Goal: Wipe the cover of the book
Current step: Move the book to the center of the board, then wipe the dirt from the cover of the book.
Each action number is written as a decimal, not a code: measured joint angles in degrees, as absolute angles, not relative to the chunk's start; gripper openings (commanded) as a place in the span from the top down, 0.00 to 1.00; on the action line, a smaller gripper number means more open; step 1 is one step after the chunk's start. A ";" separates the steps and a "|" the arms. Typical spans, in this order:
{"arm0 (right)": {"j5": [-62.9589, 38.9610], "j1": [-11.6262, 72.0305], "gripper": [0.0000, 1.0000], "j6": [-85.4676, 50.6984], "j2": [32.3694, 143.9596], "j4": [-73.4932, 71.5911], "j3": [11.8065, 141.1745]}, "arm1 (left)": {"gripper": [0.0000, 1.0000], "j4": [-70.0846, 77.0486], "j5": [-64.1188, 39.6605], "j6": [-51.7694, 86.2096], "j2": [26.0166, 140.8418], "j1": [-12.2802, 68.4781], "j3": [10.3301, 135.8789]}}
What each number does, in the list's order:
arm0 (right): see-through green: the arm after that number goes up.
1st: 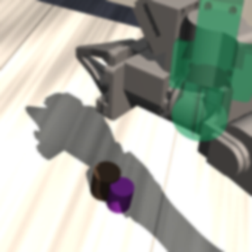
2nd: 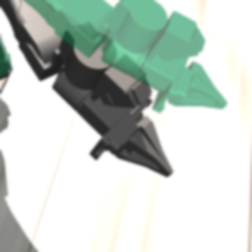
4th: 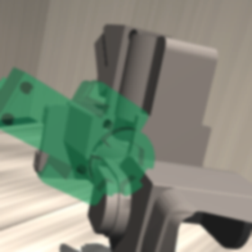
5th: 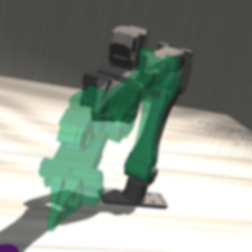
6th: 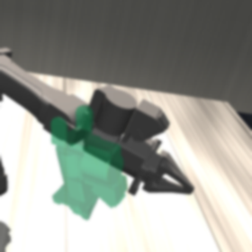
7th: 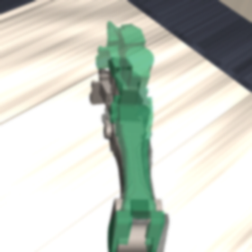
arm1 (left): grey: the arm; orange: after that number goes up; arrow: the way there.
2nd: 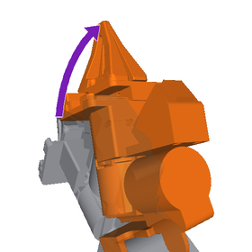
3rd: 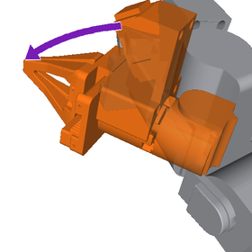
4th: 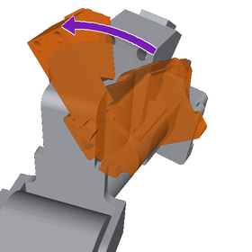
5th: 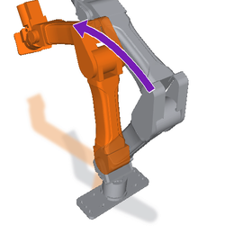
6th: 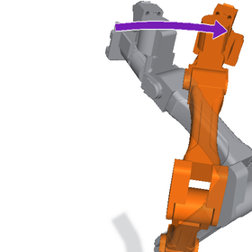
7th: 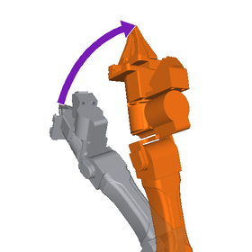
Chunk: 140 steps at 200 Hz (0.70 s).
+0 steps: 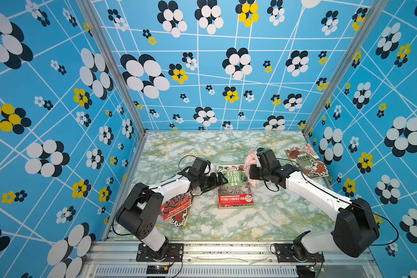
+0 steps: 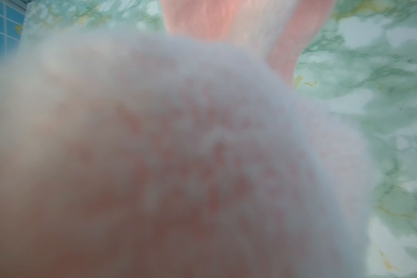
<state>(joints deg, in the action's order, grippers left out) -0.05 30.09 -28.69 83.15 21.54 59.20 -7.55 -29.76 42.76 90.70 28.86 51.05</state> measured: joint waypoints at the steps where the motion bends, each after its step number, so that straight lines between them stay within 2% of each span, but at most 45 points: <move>1: -0.21 30.11 1.00 -28.69 83.26 21.47 59.22 | 0.01 -7.99 -29.71 42.52 90.52 28.73 51.24; 62: -15.94 36.51 1.00 -29.95 90.41 9.89 58.28 | 0.01 -20.23 -30.50 38.35 81.49 22.94 61.65; 102: -18.96 33.12 1.00 -31.64 101.34 7.64 58.41 | 0.01 -27.16 -32.56 32.62 82.61 20.91 67.22; 140: -18.46 28.10 1.00 -32.21 100.84 6.79 57.65 | 0.01 -31.81 -32.38 28.77 83.99 19.84 66.26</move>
<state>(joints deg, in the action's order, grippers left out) -18.46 28.10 -32.21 100.84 6.79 57.65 -31.81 -32.38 28.77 83.99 19.84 66.26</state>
